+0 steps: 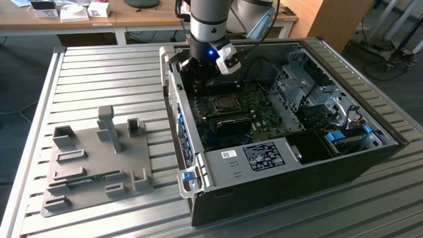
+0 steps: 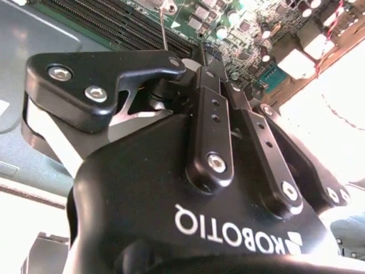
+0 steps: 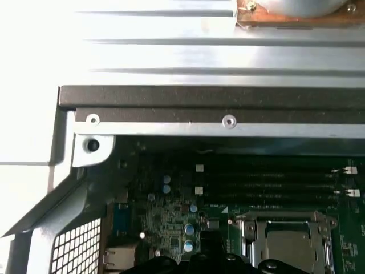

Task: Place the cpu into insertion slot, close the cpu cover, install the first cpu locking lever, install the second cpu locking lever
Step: 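Install the first cpu locking lever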

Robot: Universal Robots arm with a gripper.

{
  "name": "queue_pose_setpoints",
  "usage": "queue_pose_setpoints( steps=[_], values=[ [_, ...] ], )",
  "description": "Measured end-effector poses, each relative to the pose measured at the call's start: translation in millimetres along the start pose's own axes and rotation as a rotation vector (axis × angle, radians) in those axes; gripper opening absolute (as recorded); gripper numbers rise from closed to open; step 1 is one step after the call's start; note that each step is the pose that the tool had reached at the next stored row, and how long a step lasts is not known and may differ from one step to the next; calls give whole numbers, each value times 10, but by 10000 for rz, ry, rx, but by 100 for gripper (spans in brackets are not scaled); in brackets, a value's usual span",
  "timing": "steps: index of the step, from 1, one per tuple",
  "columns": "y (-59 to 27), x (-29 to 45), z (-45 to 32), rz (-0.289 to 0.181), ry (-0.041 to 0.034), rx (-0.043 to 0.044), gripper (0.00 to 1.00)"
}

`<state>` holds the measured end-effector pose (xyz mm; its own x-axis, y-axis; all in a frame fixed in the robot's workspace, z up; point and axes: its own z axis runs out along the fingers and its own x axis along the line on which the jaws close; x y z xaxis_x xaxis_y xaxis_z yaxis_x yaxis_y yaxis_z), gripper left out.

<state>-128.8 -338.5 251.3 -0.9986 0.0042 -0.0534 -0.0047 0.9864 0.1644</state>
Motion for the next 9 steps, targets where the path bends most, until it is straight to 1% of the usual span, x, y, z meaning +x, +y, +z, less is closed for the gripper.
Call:
queue_pose_setpoints(
  steps=[1, 3, 4, 5, 9],
  values=[
    [0, 0, 0, 2, -1, -54, 11],
    [0, 0, 0, 16, -3, -309, 11],
    [0, 0, 0, 20, -3, -396, 11],
    [0, 0, 0, 21, -2, -413, 11],
    [0, 0, 0, 21, -3, -416, 11]
  ],
)
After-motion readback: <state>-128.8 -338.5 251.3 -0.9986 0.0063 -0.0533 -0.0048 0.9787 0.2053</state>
